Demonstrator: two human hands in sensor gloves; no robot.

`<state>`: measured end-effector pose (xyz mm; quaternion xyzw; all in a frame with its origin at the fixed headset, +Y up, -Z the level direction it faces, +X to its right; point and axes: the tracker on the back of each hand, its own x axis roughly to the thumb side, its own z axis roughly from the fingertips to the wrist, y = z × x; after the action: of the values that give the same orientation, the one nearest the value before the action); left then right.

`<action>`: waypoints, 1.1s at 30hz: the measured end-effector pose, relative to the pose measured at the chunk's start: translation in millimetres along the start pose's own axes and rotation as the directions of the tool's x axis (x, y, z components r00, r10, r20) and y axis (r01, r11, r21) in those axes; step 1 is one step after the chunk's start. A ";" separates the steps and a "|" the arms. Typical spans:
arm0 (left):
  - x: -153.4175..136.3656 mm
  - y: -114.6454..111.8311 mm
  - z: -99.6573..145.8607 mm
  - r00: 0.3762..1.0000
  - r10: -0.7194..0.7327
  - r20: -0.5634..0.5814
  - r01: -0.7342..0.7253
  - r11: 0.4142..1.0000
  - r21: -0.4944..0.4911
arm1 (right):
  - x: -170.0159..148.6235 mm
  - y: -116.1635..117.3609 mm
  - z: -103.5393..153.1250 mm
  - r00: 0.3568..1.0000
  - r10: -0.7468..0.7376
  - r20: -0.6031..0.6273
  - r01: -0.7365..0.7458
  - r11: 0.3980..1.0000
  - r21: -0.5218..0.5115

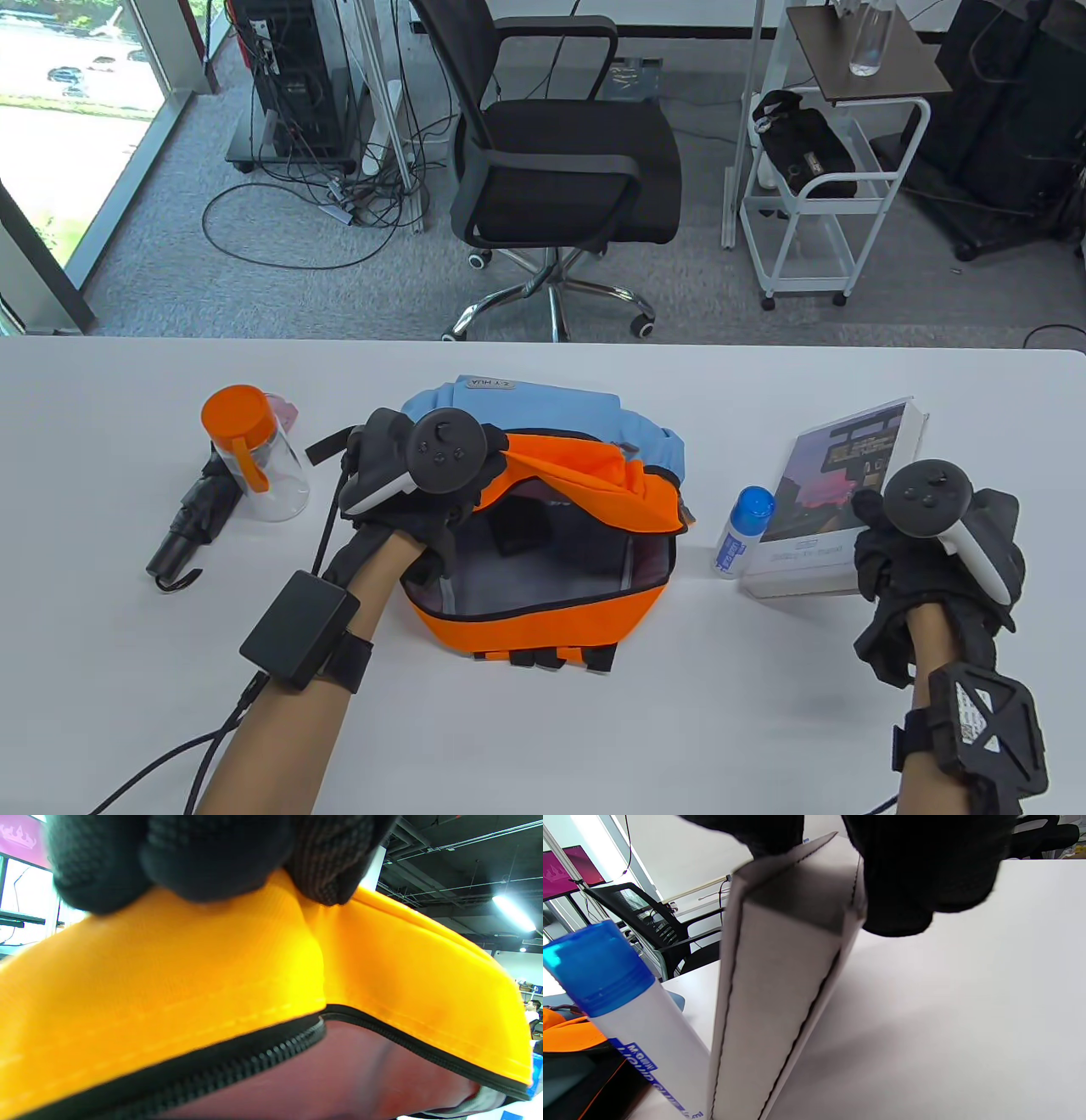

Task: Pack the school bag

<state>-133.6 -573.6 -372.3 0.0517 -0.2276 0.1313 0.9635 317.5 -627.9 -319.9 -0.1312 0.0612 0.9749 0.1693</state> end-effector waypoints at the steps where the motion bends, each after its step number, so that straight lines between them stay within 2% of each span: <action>1: -0.1 0.0 0.0 1.000 -0.001 0.001 0.001 1.000 -0.002 | -0.3 0.7 -0.3 1.000 -0.001 -0.002 0.001 1.000 0.002; 4: -0.3 0.3 0.3 1.000 -0.007 0.003 0.007 1.000 -0.001 | -1.3 3.2 -0.9 0.999 -0.043 -0.011 0.042 0.999 -0.029; 6: -0.8 0.1 0.5 1.000 -0.007 0.005 0.007 1.000 0.001 | -0.2 4.8 -0.7 0.997 -0.014 -0.078 0.009 0.998 -0.064; 10: -1.5 -0.6 1.4 1.000 -0.001 0.005 0.001 1.000 0.002 | 3.5 9.5 -1.9 0.973 0.111 -0.202 -0.116 0.993 -0.011; 13: -1.5 -0.5 2.3 1.000 -0.002 0.005 0.002 1.000 0.006 | 2.7 6.4 1.5 0.967 0.003 -0.256 -0.016 0.999 -0.046; 15: -1.6 -0.5 2.7 1.000 -0.003 0.006 0.003 1.000 0.007 | 6.4 0.2 7.6 0.959 -0.015 -0.282 -0.012 0.996 -0.093; 19: -1.4 -0.7 3.3 1.000 -0.004 0.004 0.004 1.000 0.013 | 29.9 -20.3 27.9 0.945 0.165 -0.284 -0.228 0.952 -0.205; 21: -1.1 -0.9 3.4 1.000 -0.006 0.002 0.006 1.000 0.017 | 51.6 -34.0 45.1 0.919 0.296 -0.259 -0.366 0.884 -0.290; 22: -1.0 -1.0 3.4 1.000 -0.006 0.001 0.006 1.000 0.017 | 67.0 -42.9 58.3 0.898 0.367 -0.242 -0.433 0.828 -0.355; 25: -1.5 -0.9 3.1 1.000 -0.002 -0.007 0.002 1.000 0.023 | 114.2 -62.6 104.7 0.873 0.467 -0.138 -0.468 0.727 -0.503; 26: -2.3 -0.5 1.8 1.000 0.002 -0.009 -0.002 1.000 0.020 | 126.9 -65.5 118.0 0.870 0.484 -0.097 -0.456 0.712 -0.534; 29: -5.1 2.6 -3.9 1.000 0.021 -0.017 -0.021 1.000 0.015 | 178.3 -63.2 180.2 0.832 0.550 0.080 -0.398 0.690 -0.605; 33: -11.9 12.1 -13.8 0.997 0.061 -0.038 -0.060 0.998 0.015 | 230.6 -26.8 256.2 0.697 0.659 0.282 -0.413 0.691 -0.593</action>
<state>-141.3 -562.5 -389.5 0.0489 -0.2098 0.1629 0.9628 57.0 -488.5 -140.1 0.0987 -0.1924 0.9626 -0.1630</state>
